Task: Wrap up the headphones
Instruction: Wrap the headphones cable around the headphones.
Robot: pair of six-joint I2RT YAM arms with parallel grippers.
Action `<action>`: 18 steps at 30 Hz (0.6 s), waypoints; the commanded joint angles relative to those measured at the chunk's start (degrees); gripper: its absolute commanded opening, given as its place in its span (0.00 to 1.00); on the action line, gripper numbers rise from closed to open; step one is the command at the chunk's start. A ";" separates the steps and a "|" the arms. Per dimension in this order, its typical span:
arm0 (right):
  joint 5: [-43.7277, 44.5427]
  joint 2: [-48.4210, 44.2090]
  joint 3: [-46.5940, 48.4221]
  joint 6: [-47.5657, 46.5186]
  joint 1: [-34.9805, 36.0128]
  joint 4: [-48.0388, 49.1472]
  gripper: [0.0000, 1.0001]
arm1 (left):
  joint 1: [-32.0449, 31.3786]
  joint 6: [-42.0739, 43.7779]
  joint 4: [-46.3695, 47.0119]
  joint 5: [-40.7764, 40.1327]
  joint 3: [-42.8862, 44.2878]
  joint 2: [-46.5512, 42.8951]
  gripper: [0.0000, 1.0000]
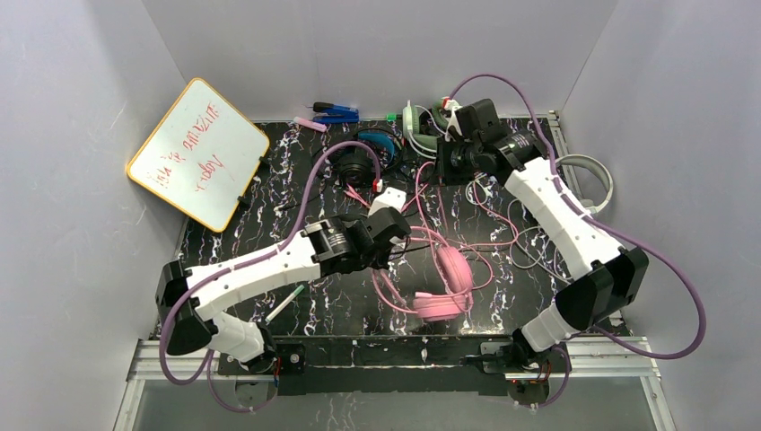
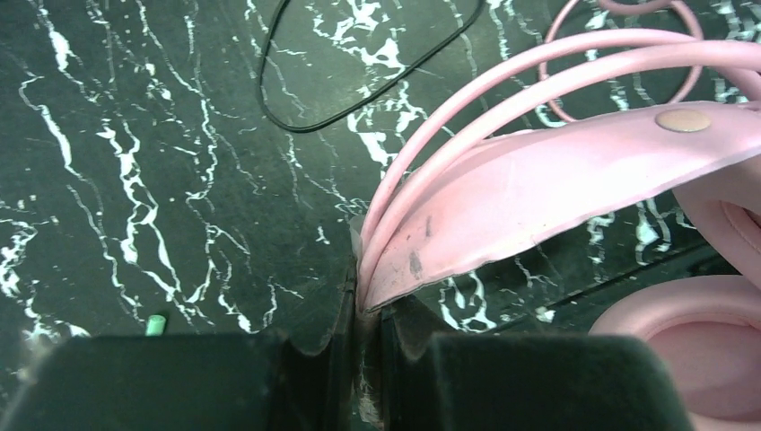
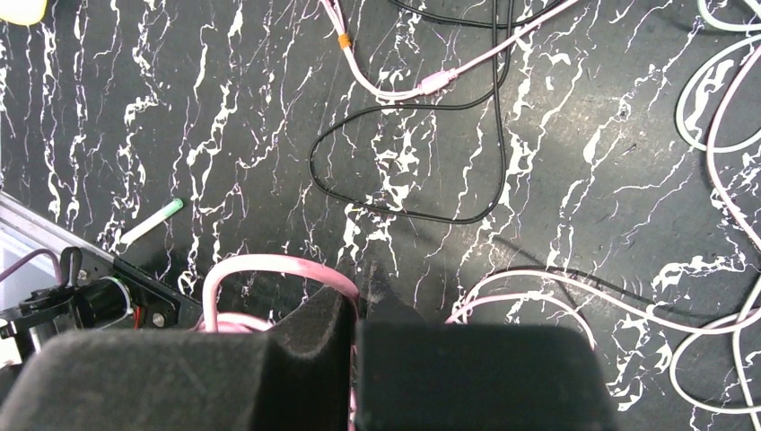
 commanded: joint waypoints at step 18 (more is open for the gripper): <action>-21.24 -18.94 -34.55 6.97 -1.63 46.80 0.09 | 0.68 -17.84 -9.32 -1.20 17.56 -17.39 0.00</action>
